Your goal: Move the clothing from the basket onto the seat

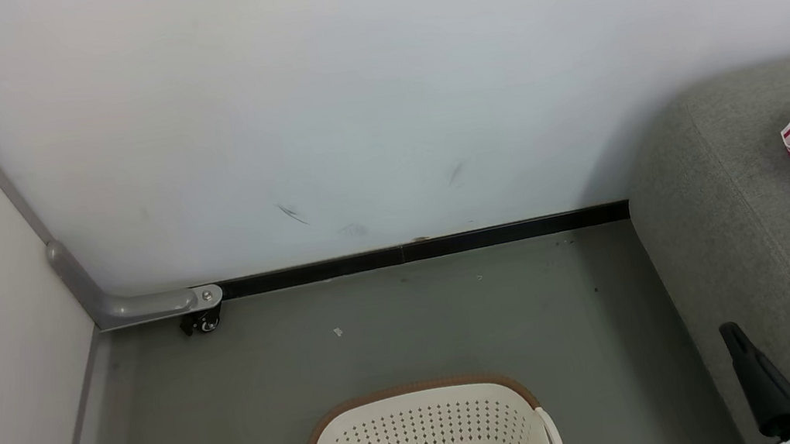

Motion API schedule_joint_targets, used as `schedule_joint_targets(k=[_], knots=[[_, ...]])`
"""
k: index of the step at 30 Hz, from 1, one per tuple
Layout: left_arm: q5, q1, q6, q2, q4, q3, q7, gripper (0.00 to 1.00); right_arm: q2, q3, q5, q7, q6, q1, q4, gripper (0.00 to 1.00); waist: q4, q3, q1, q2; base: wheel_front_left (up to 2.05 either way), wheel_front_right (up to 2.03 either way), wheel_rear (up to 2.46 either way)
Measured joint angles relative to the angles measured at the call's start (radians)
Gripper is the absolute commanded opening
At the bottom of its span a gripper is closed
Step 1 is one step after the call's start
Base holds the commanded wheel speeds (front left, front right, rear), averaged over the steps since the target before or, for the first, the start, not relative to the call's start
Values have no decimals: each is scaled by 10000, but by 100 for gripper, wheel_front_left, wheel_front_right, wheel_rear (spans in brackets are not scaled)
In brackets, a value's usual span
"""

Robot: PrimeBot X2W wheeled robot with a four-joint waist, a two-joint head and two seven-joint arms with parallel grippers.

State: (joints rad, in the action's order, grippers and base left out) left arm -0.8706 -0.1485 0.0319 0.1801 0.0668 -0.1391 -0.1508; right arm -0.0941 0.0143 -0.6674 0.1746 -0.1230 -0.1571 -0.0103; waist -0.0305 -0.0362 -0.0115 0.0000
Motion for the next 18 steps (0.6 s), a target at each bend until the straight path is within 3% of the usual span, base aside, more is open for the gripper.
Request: schedule_joint_targets(k=[9,15,18], knots=[[-1020,197,-182,-165,182,217,278,0,-21,-48,-1367,-276,0,227,-270,0,41,-35,-56,0,0,0,0],[-1697,337,-282,-238,345,357,527,0,-31,-71,-2291,-430,0,285,-493,0,68,-31,-58,0,0,0,0],[-2080,442,-360,-284,410,437,625,0,-40,-92,-2750,-529,0,467,-612,0,82,-16,-41,0,0,0,0]])
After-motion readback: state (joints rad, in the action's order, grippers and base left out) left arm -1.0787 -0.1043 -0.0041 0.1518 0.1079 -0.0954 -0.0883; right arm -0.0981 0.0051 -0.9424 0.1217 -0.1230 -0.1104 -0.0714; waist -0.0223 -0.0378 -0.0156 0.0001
